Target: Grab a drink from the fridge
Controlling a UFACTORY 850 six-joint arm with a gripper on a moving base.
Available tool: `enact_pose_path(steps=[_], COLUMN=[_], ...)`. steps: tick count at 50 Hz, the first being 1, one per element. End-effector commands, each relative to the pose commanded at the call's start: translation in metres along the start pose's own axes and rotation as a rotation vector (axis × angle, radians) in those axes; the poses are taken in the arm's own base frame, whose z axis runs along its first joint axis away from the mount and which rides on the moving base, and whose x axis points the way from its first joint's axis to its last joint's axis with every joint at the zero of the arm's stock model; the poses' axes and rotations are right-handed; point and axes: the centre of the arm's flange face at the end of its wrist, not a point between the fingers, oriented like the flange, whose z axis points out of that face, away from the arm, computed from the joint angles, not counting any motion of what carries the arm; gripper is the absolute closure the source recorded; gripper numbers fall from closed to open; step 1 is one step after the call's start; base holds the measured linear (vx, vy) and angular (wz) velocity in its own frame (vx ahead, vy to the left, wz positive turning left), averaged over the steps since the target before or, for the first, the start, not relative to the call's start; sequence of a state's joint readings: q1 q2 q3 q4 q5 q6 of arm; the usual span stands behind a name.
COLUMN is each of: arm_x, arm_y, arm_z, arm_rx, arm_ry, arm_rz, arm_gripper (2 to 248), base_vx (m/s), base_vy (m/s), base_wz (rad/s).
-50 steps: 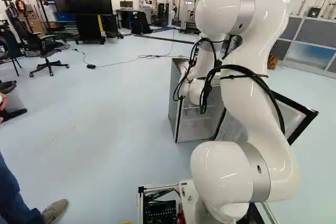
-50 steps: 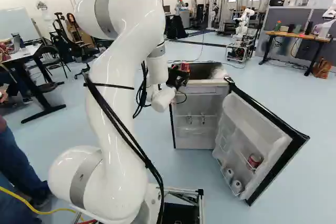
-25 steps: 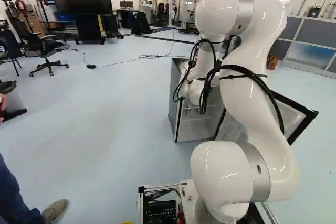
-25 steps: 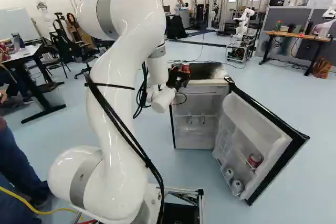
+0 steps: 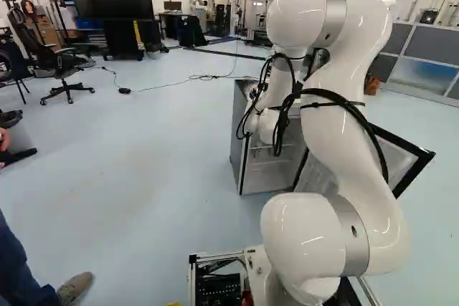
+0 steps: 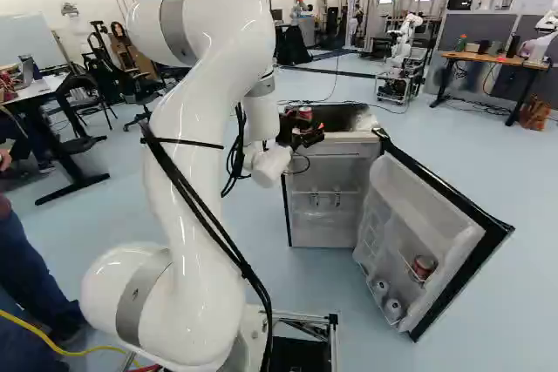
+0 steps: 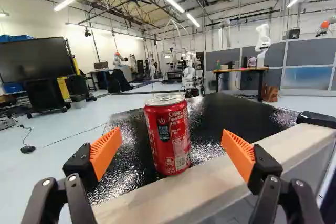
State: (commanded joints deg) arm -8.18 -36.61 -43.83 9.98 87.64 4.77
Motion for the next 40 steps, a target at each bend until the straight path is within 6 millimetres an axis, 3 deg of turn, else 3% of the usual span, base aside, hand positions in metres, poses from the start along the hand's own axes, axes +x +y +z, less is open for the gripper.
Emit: enact_pose_path(steps=[40], arm_x=[0.031], arm_y=[0.013], arm_z=[-0.076], arm_rx=[-0.01], arm_ry=[-0.047], arm_rz=[-0.009], arm_gripper=[3], base_vx=[0.0], base_vy=[0.0], base_wz=[0.0])
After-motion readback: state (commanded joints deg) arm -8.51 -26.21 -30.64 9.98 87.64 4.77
